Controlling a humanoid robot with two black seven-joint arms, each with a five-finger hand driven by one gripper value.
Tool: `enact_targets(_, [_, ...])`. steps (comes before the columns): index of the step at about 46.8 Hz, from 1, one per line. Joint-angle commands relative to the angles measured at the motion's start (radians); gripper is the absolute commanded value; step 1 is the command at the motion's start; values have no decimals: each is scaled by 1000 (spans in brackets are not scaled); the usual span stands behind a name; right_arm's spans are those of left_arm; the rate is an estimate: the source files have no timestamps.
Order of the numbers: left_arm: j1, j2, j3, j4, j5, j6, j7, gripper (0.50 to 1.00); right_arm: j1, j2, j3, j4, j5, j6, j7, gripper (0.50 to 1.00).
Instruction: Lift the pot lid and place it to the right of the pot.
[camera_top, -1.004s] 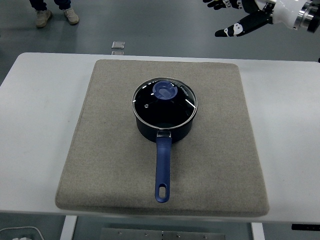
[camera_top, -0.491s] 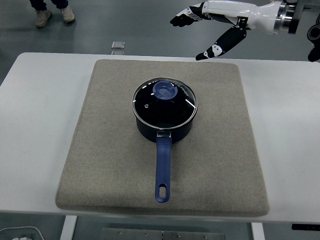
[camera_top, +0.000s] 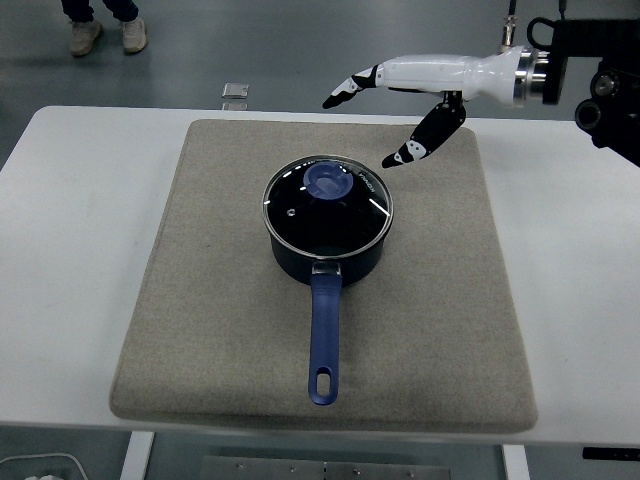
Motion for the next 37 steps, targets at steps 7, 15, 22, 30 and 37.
enact_targets(7, [0, 0, 0, 0, 0, 0, 0, 1000, -8, 5, -21, 23, -74, -57, 0, 876])
enact_targets(15, [0, 0, 0, 0, 0, 0, 0, 1000, -10, 2, -34, 57, -75, -95, 0, 876])
enact_targets(22, [0, 0, 0, 0, 0, 0, 0, 1000, -10, 5, -45, 77, -77, -103, 0, 876])
enact_targets(30, [0, 0, 0, 0, 0, 0, 0, 1000, -18, 19, -97, 78, -106, -180, 0, 874])
enact_targets(37, [0, 0, 0, 0, 0, 0, 0, 1000, -18, 32, -132, 78, -106, -239, 0, 874])
